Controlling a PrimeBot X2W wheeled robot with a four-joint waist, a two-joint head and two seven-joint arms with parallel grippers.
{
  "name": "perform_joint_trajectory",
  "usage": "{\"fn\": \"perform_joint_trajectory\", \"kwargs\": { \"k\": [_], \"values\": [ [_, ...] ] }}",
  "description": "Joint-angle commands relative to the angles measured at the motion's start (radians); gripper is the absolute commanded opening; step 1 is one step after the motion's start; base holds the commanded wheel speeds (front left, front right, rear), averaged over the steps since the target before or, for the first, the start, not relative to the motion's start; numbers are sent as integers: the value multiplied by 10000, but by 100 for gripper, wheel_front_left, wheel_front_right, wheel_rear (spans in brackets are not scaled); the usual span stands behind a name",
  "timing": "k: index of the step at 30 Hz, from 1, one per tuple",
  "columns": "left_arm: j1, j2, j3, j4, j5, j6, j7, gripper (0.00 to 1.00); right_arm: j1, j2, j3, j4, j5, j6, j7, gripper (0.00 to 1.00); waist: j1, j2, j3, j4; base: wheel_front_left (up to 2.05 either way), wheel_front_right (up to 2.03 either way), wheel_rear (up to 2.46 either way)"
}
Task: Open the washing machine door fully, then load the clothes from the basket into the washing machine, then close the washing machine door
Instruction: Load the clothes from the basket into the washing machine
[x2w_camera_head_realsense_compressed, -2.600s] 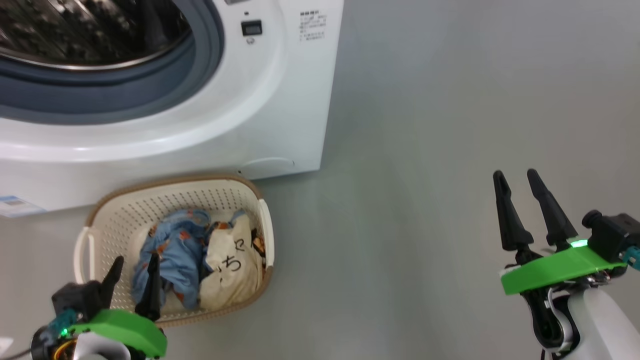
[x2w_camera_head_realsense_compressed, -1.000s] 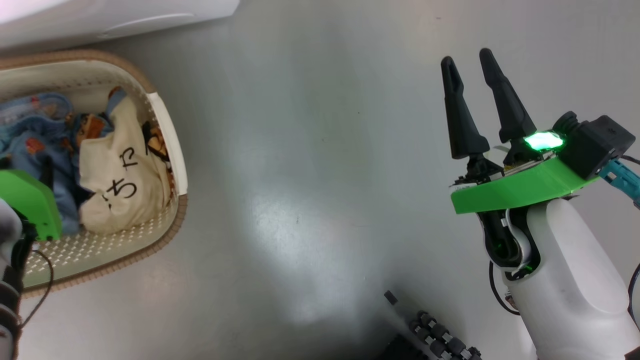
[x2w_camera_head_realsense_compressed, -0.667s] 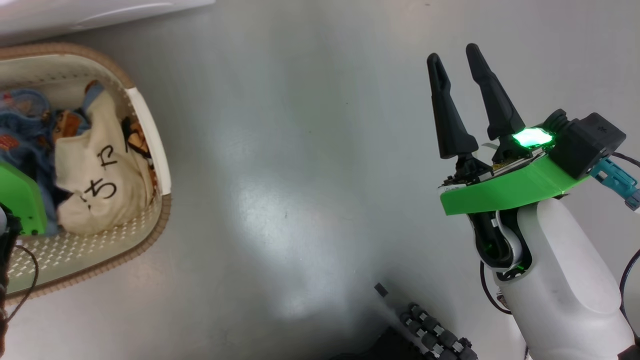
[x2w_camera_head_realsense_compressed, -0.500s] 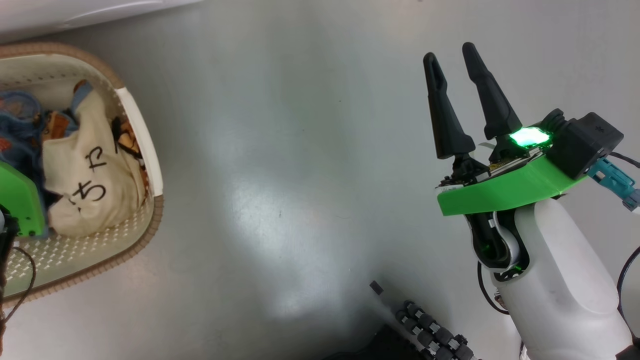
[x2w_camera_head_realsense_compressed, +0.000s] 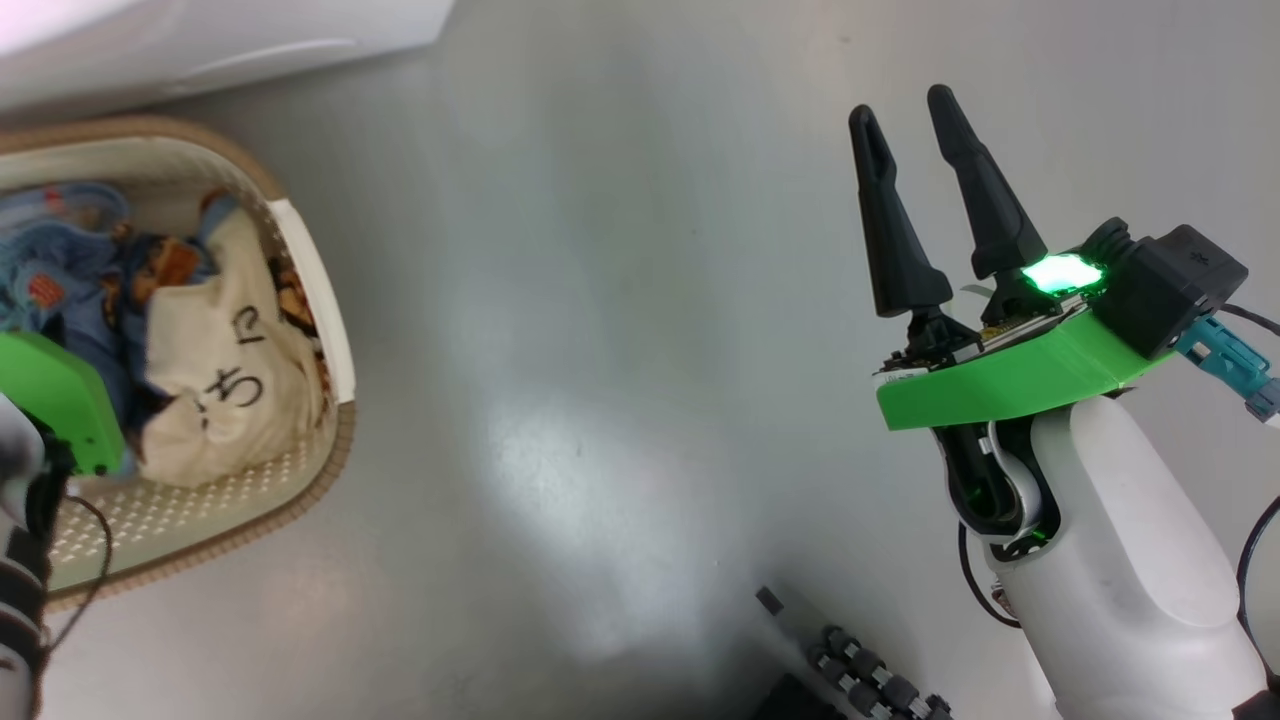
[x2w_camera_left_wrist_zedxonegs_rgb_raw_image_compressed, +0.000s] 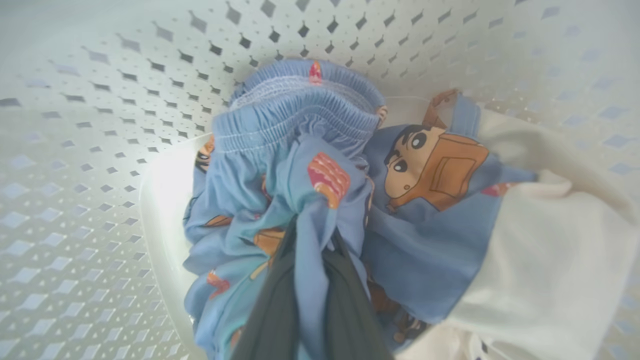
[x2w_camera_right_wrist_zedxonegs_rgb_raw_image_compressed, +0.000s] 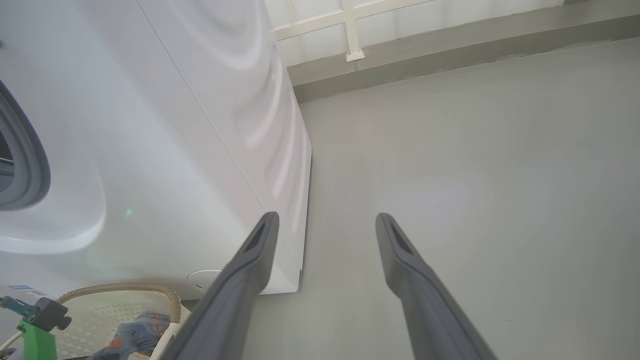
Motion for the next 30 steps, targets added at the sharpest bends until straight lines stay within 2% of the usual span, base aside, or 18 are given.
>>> {"fn": "perform_joint_trajectory", "kwargs": {
  "k": [1, 12, 19, 24, 30],
  "values": [
    [487, 309, 309, -46, -233, 69, -260, 0, 280, -92, 104, -147, -53, 56, -80, 100, -1, -1, -450, 255, 0, 0, 0],
    [1645, -478, 685, -45, -927, -281, -2170, 0, 906, -419, -63, 221, -17, 56, -80, 100, -1, -1, -2299, 903, 0, 0, 0],
    [2371, -955, 761, -251, -1089, -385, -2683, 0, 1608, -680, -267, 427, 25, 56, -80, 100, -1, -1, -3429, 1251, 0, 0, 0],
    [3236, -1133, 964, -1554, -975, -347, -2737, 0, 2233, -885, -509, 576, 80, 56, -80, 100, -1, -1, -4300, 1512, 0, 0, 0],
    [4873, -1304, 1810, -3438, -658, -40, -2741, 0, 2943, -1001, -765, 662, 129, 56, -80, 100, -1, -1, -5362, 1671, 0, 0, 0]
  ]
}}
